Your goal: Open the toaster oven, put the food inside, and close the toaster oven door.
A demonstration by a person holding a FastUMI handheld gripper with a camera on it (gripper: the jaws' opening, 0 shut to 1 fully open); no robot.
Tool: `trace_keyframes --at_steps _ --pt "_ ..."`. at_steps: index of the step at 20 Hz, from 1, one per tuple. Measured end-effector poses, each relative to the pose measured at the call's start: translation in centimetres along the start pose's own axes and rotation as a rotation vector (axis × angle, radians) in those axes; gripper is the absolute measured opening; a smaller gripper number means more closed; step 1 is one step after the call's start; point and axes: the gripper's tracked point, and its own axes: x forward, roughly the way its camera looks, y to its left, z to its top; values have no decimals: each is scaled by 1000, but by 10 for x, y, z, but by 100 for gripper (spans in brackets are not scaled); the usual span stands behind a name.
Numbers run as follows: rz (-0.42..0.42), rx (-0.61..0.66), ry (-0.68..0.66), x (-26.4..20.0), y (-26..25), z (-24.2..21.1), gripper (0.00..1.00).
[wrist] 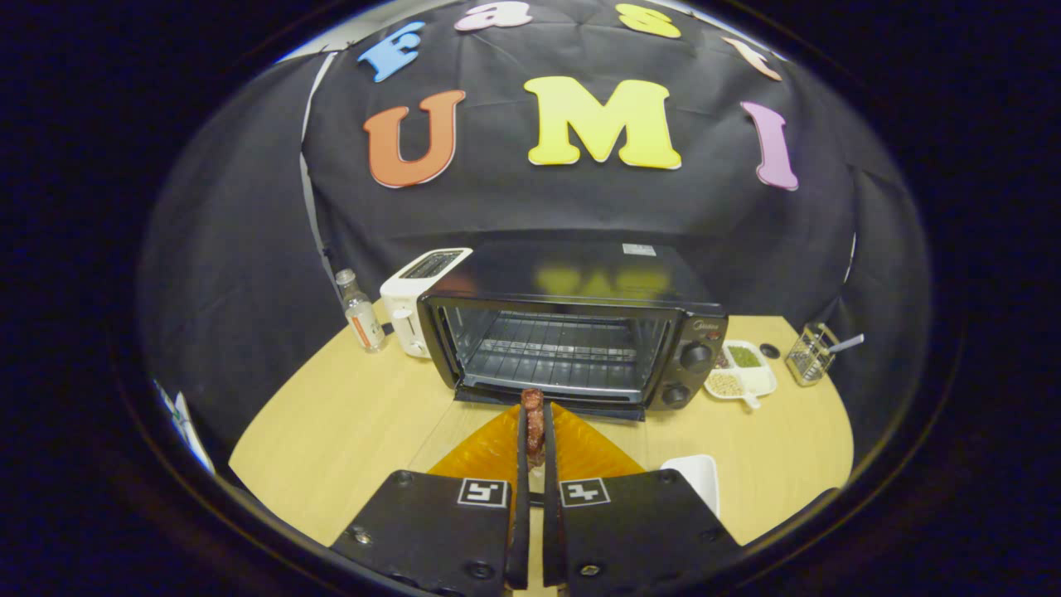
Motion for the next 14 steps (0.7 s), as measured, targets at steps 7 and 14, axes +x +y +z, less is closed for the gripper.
trace_keyframes --at_steps 7,14 --pt "84 384 -169 48 -23 33 10" --pt "245 651 -235 105 -29 38 10"
